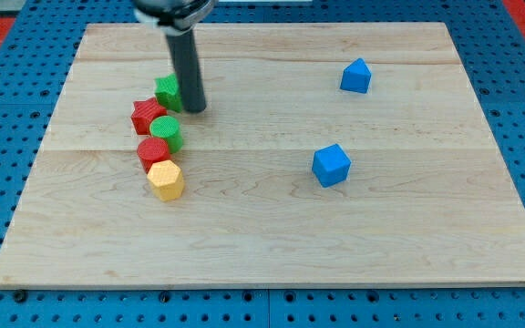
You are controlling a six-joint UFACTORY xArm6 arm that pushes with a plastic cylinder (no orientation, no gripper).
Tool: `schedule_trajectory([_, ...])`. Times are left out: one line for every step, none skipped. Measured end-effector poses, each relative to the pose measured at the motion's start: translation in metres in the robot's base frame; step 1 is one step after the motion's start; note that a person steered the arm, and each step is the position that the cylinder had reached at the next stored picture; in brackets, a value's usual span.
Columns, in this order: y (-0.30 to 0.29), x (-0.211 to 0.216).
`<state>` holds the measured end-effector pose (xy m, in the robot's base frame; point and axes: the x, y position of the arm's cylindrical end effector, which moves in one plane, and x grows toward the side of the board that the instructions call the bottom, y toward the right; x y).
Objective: Move the yellow heart closer to the blue triangle
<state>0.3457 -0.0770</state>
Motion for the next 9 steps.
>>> schedule_trajectory([-0.016, -0.057])
schedule_trajectory([0.008, -0.105])
schedule_trajectory([-0.059, -0.095])
schedule_trajectory([-0.106, -0.087])
schedule_trajectory([-0.084, -0.070])
schedule_trajectory([-0.137, -0.044])
schedule_trajectory([-0.112, -0.024])
schedule_trajectory([-0.013, -0.071])
schedule_trajectory([0.092, -0.077])
